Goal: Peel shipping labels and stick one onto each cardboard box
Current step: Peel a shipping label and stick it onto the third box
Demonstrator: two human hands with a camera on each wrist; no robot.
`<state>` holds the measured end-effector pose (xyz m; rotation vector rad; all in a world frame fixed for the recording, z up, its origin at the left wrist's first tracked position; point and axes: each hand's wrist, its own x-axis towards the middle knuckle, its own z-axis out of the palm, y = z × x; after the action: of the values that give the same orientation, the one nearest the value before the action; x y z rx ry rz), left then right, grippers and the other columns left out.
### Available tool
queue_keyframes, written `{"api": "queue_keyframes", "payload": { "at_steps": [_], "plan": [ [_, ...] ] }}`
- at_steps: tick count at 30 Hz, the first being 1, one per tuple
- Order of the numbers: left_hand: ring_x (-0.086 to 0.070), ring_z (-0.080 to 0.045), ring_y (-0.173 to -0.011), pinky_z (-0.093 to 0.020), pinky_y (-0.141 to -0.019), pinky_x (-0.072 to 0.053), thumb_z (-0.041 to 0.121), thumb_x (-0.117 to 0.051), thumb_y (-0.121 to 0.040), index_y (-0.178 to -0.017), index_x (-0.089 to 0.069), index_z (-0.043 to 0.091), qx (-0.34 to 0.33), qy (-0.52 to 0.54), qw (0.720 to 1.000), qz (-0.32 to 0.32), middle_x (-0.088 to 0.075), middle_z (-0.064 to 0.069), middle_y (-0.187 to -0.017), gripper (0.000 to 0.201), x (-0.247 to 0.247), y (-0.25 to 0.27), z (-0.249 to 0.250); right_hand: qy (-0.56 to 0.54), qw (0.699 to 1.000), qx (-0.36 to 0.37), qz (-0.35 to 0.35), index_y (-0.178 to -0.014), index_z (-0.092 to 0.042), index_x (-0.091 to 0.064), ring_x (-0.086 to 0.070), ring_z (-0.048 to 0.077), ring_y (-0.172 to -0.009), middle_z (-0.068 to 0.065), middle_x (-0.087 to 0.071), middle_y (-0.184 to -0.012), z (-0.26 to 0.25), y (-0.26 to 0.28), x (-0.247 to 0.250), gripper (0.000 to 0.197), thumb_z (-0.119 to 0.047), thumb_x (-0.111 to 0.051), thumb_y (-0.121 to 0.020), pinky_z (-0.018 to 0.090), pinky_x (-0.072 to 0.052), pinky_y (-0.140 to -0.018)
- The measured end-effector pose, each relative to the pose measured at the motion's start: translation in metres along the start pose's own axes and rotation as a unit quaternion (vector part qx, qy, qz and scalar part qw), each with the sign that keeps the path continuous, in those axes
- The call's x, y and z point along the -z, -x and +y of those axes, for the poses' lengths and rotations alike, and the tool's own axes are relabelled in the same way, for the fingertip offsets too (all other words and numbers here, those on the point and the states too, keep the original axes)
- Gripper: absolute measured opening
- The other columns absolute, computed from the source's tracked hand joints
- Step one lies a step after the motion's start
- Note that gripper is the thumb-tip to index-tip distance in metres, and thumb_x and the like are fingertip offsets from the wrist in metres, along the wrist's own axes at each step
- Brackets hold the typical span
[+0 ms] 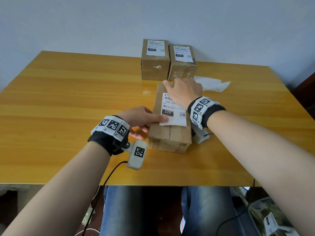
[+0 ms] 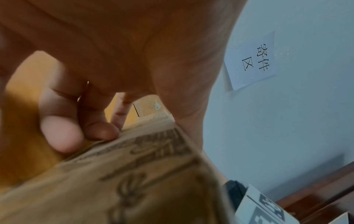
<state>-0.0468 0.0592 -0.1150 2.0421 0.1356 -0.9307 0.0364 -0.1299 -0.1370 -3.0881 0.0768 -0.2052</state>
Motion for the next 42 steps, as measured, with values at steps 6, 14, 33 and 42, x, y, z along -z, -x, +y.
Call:
{"api": "queue_keyframes", "payload": {
  "at_steps": [6, 14, 33, 42],
  "plan": [
    [-0.068, -0.019, -0.09, -0.044, -0.084, -0.063, 0.06, -0.083, -0.072, -0.12, -0.051, 0.024, -0.004, -0.006, 1.0, 0.004, -0.072, -0.005, -0.112, 0.068, 0.0, -0.004, -0.002, 0.006, 1.0, 0.015, 0.018, -0.071, -0.011, -0.062, -0.059, 0.031, -0.07, 0.003, -0.057, -0.065, 0.002, -0.009, -0.003, 0.073, -0.066, -0.024, -0.102, 0.04, -0.038, -0.071],
    [-0.073, -0.023, -0.104, -0.048, -0.087, -0.062, 0.058, -0.084, -0.073, -0.119, -0.052, 0.024, -0.005, -0.005, 1.0, 0.005, -0.074, -0.003, -0.109, 0.065, 0.002, -0.007, -0.002, 0.015, 0.999, 0.028, 0.029, -0.08, -0.01, -0.069, -0.061, 0.032, -0.071, 0.003, -0.058, -0.066, 0.004, -0.019, -0.005, 0.072, -0.063, -0.026, -0.105, 0.038, -0.038, -0.068],
    [-0.076, -0.02, -0.098, -0.05, -0.087, -0.062, 0.061, -0.086, -0.069, -0.118, -0.052, 0.026, -0.009, -0.005, 1.0, 0.002, -0.078, -0.001, -0.103, 0.069, 0.004, -0.014, -0.005, -0.064, 0.994, 0.053, 0.072, -0.057, -0.011, -0.043, -0.053, 0.034, -0.067, 0.006, -0.045, -0.056, 0.012, -0.038, -0.003, 0.071, -0.057, -0.03, -0.109, 0.038, -0.035, -0.062],
    [-0.076, -0.02, -0.097, -0.049, -0.089, -0.062, 0.063, -0.085, -0.068, -0.119, -0.053, 0.027, -0.007, -0.003, 1.0, 0.001, -0.078, -0.001, -0.103, 0.071, 0.003, -0.012, -0.005, -0.302, 0.949, -0.051, 0.079, -0.059, -0.006, -0.065, -0.066, 0.029, -0.071, 0.009, -0.069, -0.068, 0.037, -0.047, -0.01, 0.072, -0.047, -0.032, -0.11, 0.036, -0.05, -0.077]
  ]
}}
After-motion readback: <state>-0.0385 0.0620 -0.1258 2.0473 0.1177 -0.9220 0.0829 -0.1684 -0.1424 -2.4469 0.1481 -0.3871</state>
